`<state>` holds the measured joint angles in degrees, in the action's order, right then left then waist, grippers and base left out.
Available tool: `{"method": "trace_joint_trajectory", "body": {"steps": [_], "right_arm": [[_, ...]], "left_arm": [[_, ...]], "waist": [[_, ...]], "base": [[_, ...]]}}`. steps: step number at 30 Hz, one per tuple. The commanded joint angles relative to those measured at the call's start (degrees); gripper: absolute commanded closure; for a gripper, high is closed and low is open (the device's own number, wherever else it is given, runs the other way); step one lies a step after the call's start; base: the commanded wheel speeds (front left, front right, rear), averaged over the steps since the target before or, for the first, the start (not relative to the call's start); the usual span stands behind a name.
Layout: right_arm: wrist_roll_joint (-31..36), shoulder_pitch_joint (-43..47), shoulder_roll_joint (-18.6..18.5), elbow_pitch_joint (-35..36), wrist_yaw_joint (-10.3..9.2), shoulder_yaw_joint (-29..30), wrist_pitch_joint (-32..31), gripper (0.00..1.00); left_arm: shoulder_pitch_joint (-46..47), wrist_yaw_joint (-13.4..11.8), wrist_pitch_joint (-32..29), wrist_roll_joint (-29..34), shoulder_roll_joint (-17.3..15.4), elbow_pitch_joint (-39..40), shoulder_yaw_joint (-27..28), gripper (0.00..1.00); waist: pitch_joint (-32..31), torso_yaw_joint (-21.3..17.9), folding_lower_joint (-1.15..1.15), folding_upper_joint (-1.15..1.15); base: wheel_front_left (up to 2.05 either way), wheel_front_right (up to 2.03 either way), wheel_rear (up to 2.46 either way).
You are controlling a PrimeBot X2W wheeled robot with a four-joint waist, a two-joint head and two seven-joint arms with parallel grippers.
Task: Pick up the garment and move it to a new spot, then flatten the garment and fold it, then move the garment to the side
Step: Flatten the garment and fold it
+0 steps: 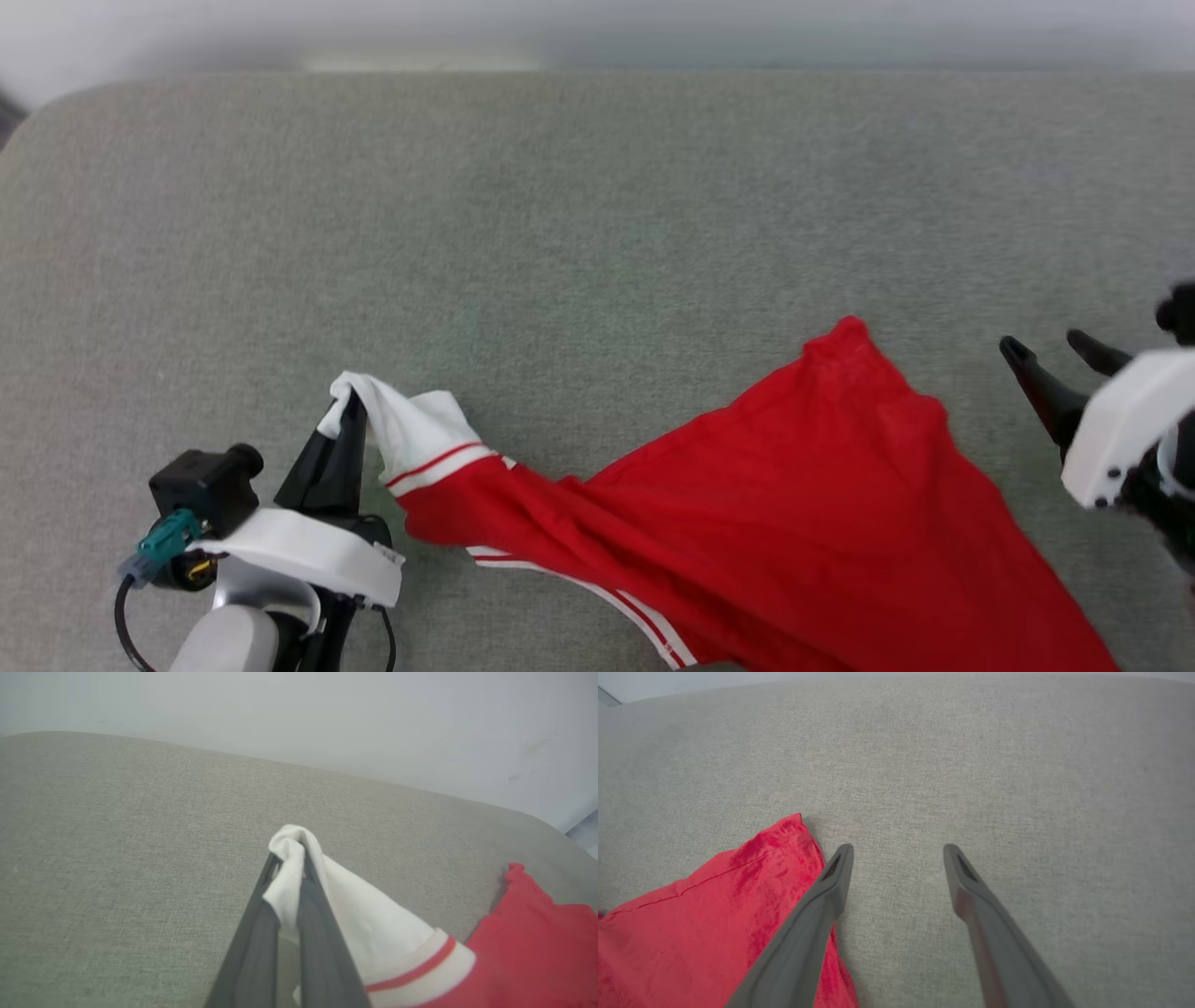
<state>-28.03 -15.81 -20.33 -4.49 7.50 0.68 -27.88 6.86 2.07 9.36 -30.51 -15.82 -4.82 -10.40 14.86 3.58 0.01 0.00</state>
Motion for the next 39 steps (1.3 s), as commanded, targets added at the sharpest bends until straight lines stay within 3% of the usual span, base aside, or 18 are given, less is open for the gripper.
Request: {"method": "trace_joint_trajectory", "body": {"steps": [1,7,14,20,21,22,23,32,39], "right_arm": [[-1.3,-3.1,-1.5,0.1,0.0,-1.8,-4.3,0.0],[-4.1,-11.3,-5.2,-0.7,-0.01,-10.2,-18.2,0.0],[-7.0,-16.1,-7.2,-5.4,-0.01,-19.3,-22.8,0.0],[-10.6,-14.1,-8.3,-12.2,0.0,-26.6,-28.1,0.0],[-11.3,-13.8,-8.5,-12.8,0.01,-27.8,-28.9,0.22],[-11.7,-13.8,-8.6,-13.0,0.08,-28.7,-29.0,0.81],[-12.1,-14.0,-8.7,-13.4,0.08,-29.2,-29.3,1.0],[-12.5,-20.4,-8.8,-12.5,-0.03,-26.7,-19.4,1.0],[-6.0,-24.2,-5.7,-16.1,-0.02,-22.6,-8.1,1.0]], "left_arm": [[1.4,0.4,0.7,0.2,0.2,-0.3,0.0,1.0],[4.7,1.4,2.2,0.6,1.4,-1.9,-1.5,1.0],[7.6,2.5,3.7,0.6,2.5,-3.4,-2.5,1.0],[8.7,3.0,4.6,0.4,3.3,-5.0,-2.7,1.0],[8.8,2.9,4.8,0.4,3.5,-5.2,-2.7,1.0],[8.9,3.0,5.0,0.4,3.5,-5.4,-2.7,1.0],[8.9,3.0,5.0,0.4,3.5,-5.6,-2.7,1.0],[8.9,2.7,5.0,0.6,2.4,-7.4,-1.8,1.0],[13.6,2.2,3.4,1.5,-1.5,-10.2,-0.2,1.0]], "waist": [[2.4,1.9,-0.01,0.0],[5.1,4.0,-0.01,0.0],[8.2,6.5,-0.01,0.0],[9.6,7.8,-0.01,0.0],[9.7,7.9,-0.01,0.0],[9.7,8.0,-0.01,0.0],[9.7,8.1,-0.01,0.0],[6.2,6.7,-0.01,0.0],[0.9,2.2,-0.01,0.0]], "base": [[0.0,0.0,0.0],[0.0,0.0,0.0],[0.0,0.0,0.0],[0.0,0.0,0.0],[0.0,0.0,0.0],[0.0,0.0,0.0],[0.0,0.0,0.0],[0.0,0.0,0.0],[0.0,0.0,0.0]]}}
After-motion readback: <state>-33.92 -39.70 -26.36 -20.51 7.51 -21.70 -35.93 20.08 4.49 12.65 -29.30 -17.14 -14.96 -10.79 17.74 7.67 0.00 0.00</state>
